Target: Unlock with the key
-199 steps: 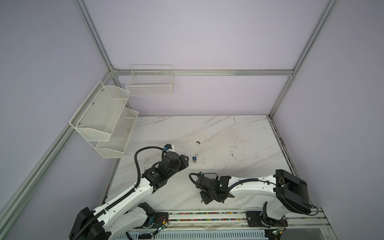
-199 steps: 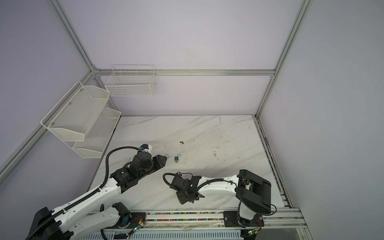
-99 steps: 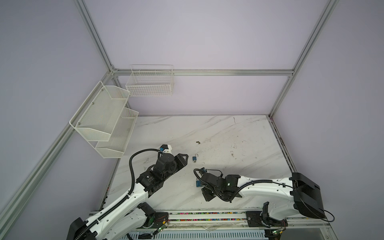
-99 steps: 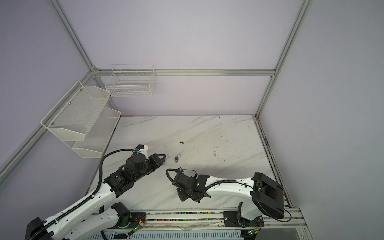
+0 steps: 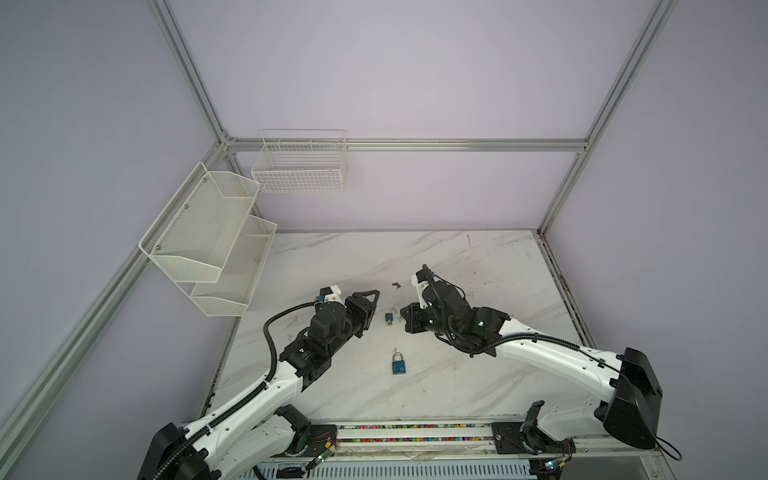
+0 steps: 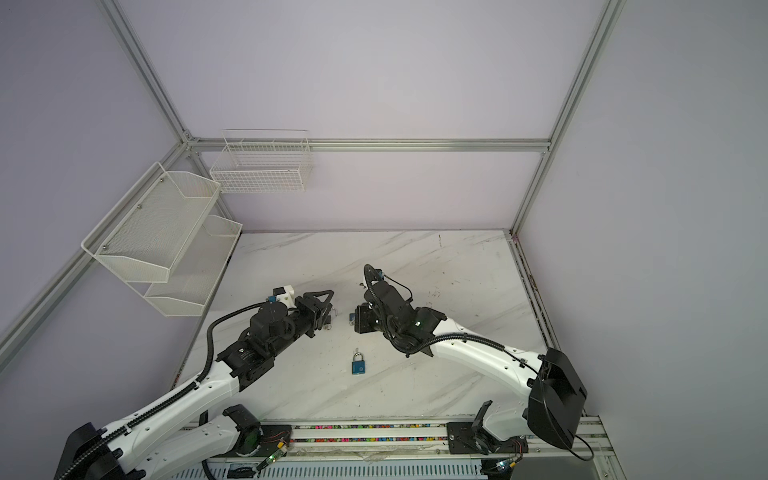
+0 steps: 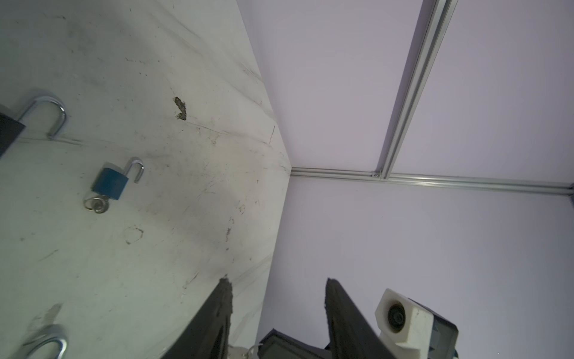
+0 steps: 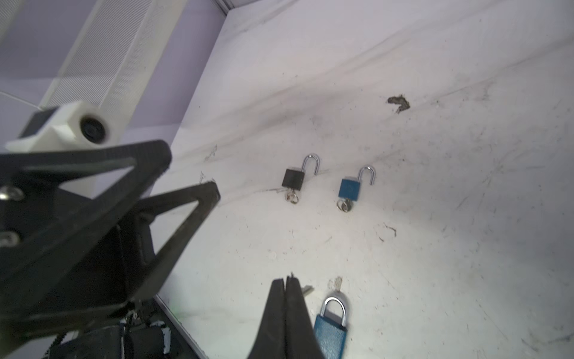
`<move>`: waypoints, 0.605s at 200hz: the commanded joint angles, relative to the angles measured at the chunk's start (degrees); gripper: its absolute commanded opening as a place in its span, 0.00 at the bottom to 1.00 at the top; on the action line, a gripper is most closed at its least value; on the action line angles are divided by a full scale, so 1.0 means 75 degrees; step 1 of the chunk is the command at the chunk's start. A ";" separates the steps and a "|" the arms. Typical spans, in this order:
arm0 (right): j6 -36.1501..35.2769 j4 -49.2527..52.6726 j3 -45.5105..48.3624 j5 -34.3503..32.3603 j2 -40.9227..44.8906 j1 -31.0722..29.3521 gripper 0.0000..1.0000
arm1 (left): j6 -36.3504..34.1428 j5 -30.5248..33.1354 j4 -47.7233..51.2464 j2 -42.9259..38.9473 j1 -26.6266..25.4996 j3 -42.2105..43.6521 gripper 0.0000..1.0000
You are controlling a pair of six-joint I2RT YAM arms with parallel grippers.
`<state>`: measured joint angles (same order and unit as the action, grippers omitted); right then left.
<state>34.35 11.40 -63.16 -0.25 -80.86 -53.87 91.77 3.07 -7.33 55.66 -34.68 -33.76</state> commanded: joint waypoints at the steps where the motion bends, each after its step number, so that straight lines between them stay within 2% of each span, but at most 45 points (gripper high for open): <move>1: 0.0188 -0.0712 -0.0365 0.0105 -0.0403 0.0193 0.00 | 0.1238 -0.0189 -0.1249 0.0303 0.0077 0.0240 0.51; 43: 0.0451 -0.1564 -0.0462 0.0057 -0.0720 0.0400 0.00 | 0.2637 -0.0211 -0.1829 0.0856 0.0088 0.0285 0.56; 66: 0.0471 -0.2044 -0.0447 0.0121 -0.0790 0.0410 0.00 | 0.2970 -0.0249 -0.1820 0.1084 0.0088 0.0123 0.63; 101: 0.0360 -0.2272 -0.0550 -0.0028 -0.0948 0.0409 0.00 | 0.3344 -0.0114 -0.2112 0.1309 0.0088 0.0066 0.65; 121: 0.0330 -0.2388 -0.0620 -0.0002 -0.1072 0.0415 0.00 | 0.3427 0.0082 -0.1966 0.1312 0.0080 -0.0062 0.70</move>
<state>36.82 -3.14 -66.19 0.32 -87.39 -51.00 114.65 2.02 -19.64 65.80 -34.44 -33.76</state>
